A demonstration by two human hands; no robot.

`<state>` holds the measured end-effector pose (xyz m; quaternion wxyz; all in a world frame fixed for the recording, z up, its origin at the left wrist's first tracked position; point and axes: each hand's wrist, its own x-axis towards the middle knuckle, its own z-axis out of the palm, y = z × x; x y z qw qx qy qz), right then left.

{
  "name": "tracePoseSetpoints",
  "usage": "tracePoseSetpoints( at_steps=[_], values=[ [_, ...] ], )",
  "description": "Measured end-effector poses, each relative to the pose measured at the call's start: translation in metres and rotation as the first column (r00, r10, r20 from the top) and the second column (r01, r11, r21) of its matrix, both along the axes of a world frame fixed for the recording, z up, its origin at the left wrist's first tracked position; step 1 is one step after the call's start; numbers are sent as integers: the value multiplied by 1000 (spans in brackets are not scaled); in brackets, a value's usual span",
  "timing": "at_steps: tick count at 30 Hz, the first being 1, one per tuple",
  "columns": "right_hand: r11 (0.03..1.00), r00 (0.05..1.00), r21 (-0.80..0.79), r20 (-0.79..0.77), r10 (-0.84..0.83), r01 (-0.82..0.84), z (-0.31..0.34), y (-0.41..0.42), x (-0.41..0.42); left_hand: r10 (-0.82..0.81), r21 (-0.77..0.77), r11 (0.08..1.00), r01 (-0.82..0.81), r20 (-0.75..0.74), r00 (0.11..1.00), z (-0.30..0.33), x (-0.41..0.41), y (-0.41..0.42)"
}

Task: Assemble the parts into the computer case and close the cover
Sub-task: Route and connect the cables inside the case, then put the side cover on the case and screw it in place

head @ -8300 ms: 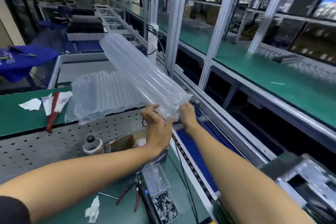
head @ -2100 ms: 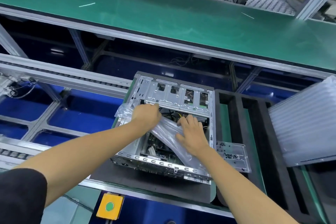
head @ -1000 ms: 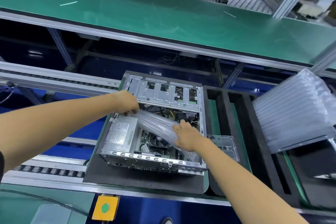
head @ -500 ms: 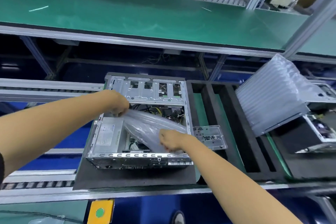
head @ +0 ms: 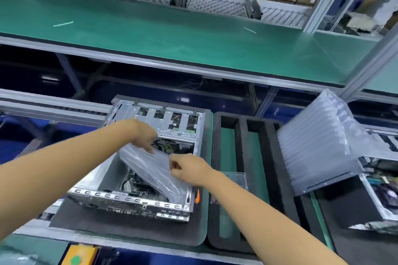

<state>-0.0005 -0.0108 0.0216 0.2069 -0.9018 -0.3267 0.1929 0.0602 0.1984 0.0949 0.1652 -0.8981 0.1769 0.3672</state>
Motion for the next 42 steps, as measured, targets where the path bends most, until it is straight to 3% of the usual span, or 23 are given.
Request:
tracePoseSetpoints(
  at_steps=[4,7,10,14,17,20,23,25,27,29,32,34,37,40,42],
  values=[
    [994,995,-28,-23,101,-102,1,-10,7,-7,4,1000,7,-110,994,-13,-32,-23],
    [956,960,-157,96,263,-246,-2,-8,5,-82,94,992,83,-13,997,-37,-52,-31],
    [922,928,-238,142,345,-307,-4,-6,1,-31,104,994,19,112,993,-61,-67,-32],
    [919,929,-238,125,349,-313,-6,-7,-8,26,71,997,-37,155,988,-74,-71,-22],
    [946,944,-146,122,307,-289,-5,-11,-6,202,9,979,-203,67,977,-65,-65,-15],
    [980,975,35,112,191,-196,-2,-23,-2,254,72,965,-252,-18,967,-52,-57,-14],
    [956,971,259,152,-184,141,5,-54,12,212,136,970,-200,-79,974,-34,-45,-20],
    [893,876,301,250,-413,336,14,-88,27,193,124,976,-179,-114,975,-22,-35,-30],
    [823,715,267,408,-568,501,26,-131,41,190,75,980,-183,-107,976,-9,-25,-48],
    [701,508,275,524,-683,658,39,-179,52,130,5,991,-130,-70,989,3,-16,-72],
    [480,275,282,542,-794,831,58,-260,61,0,-164,986,1,9,1000,14,-5,-119],
    [349,193,230,511,-838,908,67,-314,62,-84,-278,955,105,85,993,19,-3,-155],
    [238,193,22,511,-837,971,74,-366,56,-90,-524,838,153,145,985,19,-7,-217],
    [235,240,-86,573,-784,968,76,-376,49,82,-758,652,-16,50,995,9,-11,-282],
    [330,306,-46,513,-802,943,75,-371,48,247,-847,470,-247,-142,958,8,-11,-326]
  ],
)
